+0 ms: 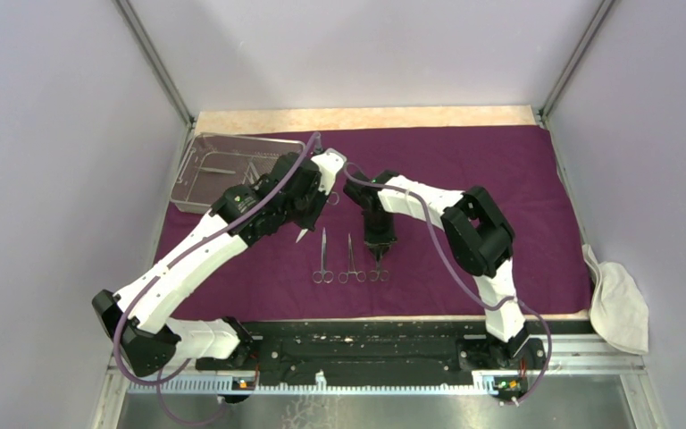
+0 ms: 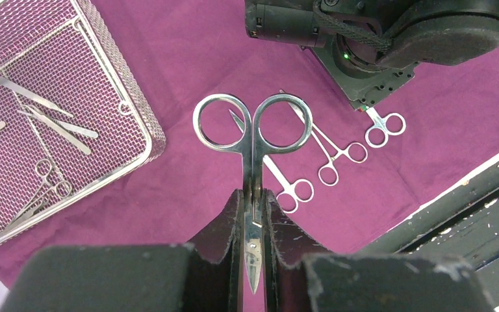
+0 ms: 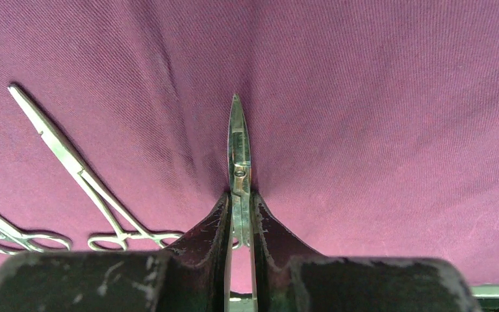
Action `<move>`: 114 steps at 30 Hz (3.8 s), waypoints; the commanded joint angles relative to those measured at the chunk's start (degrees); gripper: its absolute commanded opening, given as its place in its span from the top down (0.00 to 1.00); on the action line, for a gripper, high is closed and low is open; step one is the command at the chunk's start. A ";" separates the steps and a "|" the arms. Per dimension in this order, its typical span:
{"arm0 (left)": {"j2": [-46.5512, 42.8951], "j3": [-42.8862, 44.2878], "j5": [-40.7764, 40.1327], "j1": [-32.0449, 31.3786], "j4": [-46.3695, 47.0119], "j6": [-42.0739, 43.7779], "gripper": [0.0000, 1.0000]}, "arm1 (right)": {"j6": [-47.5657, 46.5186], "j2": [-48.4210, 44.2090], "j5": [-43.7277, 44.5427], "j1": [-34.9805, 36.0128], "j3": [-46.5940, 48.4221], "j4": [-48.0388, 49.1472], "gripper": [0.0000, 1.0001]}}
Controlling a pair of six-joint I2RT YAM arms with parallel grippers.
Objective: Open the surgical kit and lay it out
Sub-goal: Adjust the medical item in the surgical kit, then place the medical item in the surgical kit.
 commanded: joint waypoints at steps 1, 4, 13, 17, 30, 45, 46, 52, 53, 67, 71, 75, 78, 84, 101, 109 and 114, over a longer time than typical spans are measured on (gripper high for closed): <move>-1.68 0.89 0.23 0.33 0.76 0.59 1.00 | -0.18 0.57 1.47 0.90 1.75 0.59 0.90; -1.68 0.84 0.31 0.41 0.91 0.59 1.00 | -0.14 0.74 1.94 0.99 1.88 0.50 0.89; -1.71 0.76 0.47 0.64 0.92 0.68 1.00 | 0.80 -0.67 3.23 1.08 3.48 -1.22 0.71; -1.62 0.56 0.58 0.75 1.13 0.47 1.00 | 0.66 -1.92 4.07 1.01 7.23 -4.72 0.67; -0.79 -2.09 12.53 1.03 7.15 -2.25 1.00 | -13.56 -26.04 -23.73 -14.88 -12.16 12.95 0.50; 2.50 -6.65 24.56 -0.90 15.80 -0.81 1.00 | 5.94 -25.92 -66.80 -23.11 -18.71 51.07 0.34; 2.64 -6.50 24.30 -1.15 15.45 -0.59 1.00 | 5.94 -25.25 -67.13 -22.85 -18.24 50.27 0.35; 2.67 -7.03 22.40 -2.07 14.76 -0.91 1.00 | 2.33 -23.71 -68.46 -18.87 -17.68 45.24 0.42; 2.67 -7.15 22.08 -2.23 14.68 -1.03 1.00 | 2.32 -23.57 -68.38 -18.09 -18.01 45.46 0.44; 2.41 -7.96 19.39 -2.57 12.29 0.87 1.00 | 5.68 -24.23 -67.76 -14.48 -21.94 48.50 0.70; 2.65 -7.84 19.35 -2.58 12.04 1.38 1.00 | 6.89 -24.61 -67.04 -14.48 -23.62 49.87 0.86; 3.10 -7.23 18.60 -2.57 10.96 1.30 1.00 | 9.32 -25.49 -65.66 -14.48 -24.12 52.49 1.00; 3.71 -3.98 15.72 -2.49 6.99 -3.25 0.60 | 8.16 -27.37 -64.93 -15.62 -24.46 54.26 1.00; -2.59 -4.89 30.07 3.30 8.14 -11.44 0.12 | 0.41 -33.98 -68.43 -19.06 -30.15 65.09 1.00; -8.97 -22.74 80.27 20.17 34.10 -37.27 0.29 | 9.74 -43.58 -71.81 -20.85 -36.94 93.91 1.00; -9.34 -22.91 79.89 20.69 33.71 -37.44 0.50 | 14.05 -43.64 -73.16 -20.80 -38.00 99.39 1.00; -11.84 -22.31 76.88 23.69 32.22 -36.77 0.17 | 23.98 -42.32 -71.86 -20.84 -38.29 103.89 1.00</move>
